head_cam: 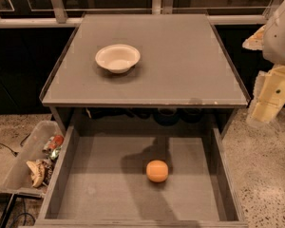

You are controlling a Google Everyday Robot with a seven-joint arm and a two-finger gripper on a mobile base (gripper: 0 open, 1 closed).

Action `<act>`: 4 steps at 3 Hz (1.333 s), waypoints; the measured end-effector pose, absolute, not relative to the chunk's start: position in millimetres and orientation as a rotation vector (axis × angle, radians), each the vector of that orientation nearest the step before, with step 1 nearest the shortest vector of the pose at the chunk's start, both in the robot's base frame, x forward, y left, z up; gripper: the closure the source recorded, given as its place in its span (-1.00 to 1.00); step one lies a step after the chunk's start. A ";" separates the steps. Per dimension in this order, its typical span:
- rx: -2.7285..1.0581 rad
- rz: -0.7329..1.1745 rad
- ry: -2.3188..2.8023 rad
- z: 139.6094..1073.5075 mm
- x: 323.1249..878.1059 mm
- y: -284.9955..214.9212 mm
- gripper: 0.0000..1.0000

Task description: Pick orange from top drawer and place on counter

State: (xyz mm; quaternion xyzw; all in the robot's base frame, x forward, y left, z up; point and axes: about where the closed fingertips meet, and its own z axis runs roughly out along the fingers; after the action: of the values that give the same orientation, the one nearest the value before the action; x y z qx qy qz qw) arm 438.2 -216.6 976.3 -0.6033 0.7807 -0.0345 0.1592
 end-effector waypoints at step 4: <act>-1.615 0.093 2.115 880.0 410.7 -196.2 -1.00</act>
Offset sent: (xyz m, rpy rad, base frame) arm -0.0070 -0.0006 -0.0530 0.1471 -0.0091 -0.0137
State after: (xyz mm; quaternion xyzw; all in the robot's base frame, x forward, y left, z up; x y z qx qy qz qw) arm 410.7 -196.2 880.0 -0.5892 0.7716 0.0339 0.2374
